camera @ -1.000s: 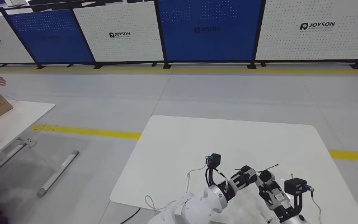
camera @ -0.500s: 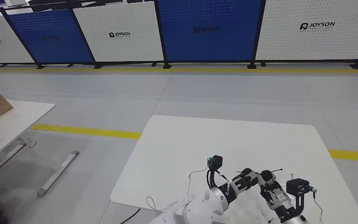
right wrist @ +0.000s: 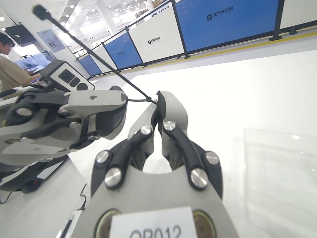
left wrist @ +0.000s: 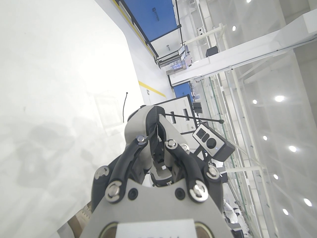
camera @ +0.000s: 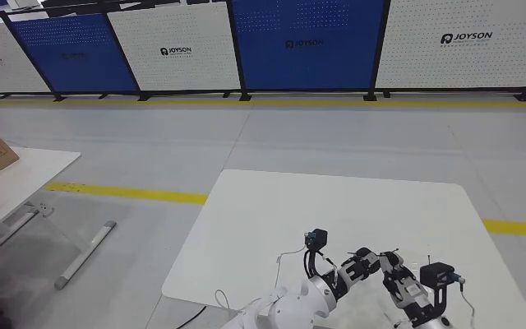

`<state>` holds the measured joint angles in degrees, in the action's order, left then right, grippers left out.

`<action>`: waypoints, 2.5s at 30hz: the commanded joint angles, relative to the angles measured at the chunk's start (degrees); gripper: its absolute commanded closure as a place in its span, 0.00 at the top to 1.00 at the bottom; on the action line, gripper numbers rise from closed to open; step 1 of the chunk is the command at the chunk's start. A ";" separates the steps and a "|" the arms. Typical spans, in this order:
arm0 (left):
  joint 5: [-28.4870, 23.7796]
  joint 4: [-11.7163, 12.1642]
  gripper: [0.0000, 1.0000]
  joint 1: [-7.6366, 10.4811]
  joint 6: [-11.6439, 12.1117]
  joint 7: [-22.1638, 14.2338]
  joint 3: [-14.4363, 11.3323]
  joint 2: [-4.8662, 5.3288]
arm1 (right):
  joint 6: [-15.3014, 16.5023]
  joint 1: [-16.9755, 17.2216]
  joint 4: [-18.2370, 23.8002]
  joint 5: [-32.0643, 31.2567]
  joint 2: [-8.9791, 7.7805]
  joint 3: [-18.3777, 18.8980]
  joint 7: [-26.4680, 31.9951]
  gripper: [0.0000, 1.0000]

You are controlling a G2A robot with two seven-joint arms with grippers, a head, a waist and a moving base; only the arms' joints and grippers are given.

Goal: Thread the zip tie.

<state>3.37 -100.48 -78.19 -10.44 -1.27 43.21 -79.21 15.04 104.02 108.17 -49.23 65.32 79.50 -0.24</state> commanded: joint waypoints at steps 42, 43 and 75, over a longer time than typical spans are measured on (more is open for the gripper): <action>0.72 -1.97 0.00 -1.83 5.42 -0.04 1.37 0.07 | 0.99 -0.27 -0.60 -3.87 0.36 -1.03 1.28 0.00; 0.73 -2.05 0.00 -1.89 5.48 -0.04 1.42 0.08 | 1.04 -0.25 -0.61 -3.88 0.37 -1.03 1.26 0.00; 1.25 -6.49 0.00 -5.54 9.26 0.25 3.17 0.86 | 0.90 -0.70 -2.01 -5.41 0.60 -1.25 0.83 0.00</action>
<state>4.52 -106.86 -83.62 -1.25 -1.01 46.38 -78.38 15.93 103.31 106.16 -54.62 65.92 78.25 0.58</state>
